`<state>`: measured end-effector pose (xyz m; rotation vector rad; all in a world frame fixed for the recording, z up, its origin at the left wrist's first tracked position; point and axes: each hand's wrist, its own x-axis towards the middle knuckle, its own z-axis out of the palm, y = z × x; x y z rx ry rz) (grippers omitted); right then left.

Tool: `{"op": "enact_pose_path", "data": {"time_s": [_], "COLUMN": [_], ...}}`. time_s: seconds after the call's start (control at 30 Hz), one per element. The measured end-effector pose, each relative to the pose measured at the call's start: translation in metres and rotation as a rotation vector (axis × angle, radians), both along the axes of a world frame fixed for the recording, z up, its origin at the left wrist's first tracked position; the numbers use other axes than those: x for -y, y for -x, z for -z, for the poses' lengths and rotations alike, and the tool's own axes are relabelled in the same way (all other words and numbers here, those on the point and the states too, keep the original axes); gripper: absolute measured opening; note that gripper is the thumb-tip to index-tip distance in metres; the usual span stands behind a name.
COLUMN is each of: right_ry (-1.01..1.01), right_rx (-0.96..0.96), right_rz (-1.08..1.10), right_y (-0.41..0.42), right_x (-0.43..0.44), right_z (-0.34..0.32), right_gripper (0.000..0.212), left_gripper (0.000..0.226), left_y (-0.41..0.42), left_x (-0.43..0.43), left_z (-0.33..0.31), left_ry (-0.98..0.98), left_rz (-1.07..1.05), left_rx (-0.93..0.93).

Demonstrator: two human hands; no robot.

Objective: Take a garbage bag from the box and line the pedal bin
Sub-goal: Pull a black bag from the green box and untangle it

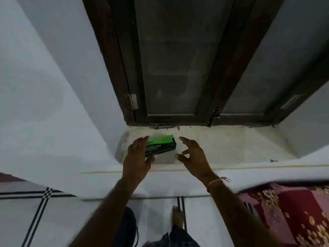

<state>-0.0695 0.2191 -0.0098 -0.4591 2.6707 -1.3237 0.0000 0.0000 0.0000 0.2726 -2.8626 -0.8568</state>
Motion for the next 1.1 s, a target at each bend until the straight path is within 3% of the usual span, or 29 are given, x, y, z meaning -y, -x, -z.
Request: {"op": "enact_pose_path", "data": {"time_s": [0.17,0.27,0.5,0.67,0.77,0.83,0.9,1.1], "right_ry": [-0.085,-0.044,0.307,0.603,0.491,0.239,0.163,0.425], "right_rx": [0.122,0.129,0.298,0.442,0.33,0.104,-0.044,0.203], "right_rz": [-0.163,-0.239,-0.15,-0.122,-0.116,-0.126,-0.132,-0.128], "right_y": [0.047,0.064,0.068,0.075,0.085,0.091,0.092,0.086], "right_x": [0.007,0.007,-0.005,-0.014,-0.019,-0.018,-0.016,-0.006], "right_z": [0.019,0.024,0.003,-0.01,-0.007,-0.003,-0.005,-0.009], "right_gripper": [0.08,0.07,0.041,0.024,0.017,0.019,0.02,0.025], "left_gripper": [0.073,0.064,0.055,0.054,0.052,0.055,0.06,0.063], "left_y": [0.025,0.03,0.028,0.042,0.051,0.057,0.064,0.071], "left_x": [-0.011,-0.013,0.005,0.02,0.023,0.024,0.026,0.028], "left_z": [0.023,0.026,0.011,-0.007,-0.013,-0.016,-0.018,-0.015], "left_ry": [0.078,0.041,-0.19,-0.253,-0.228,-0.219,-0.217,-0.249], "left_rz": [-0.022,-0.055,-0.022,0.047,0.088,0.097,0.091,0.056], "left_rx": [0.128,0.134,0.085,0.053,0.037,0.029,0.019,0.006]}}
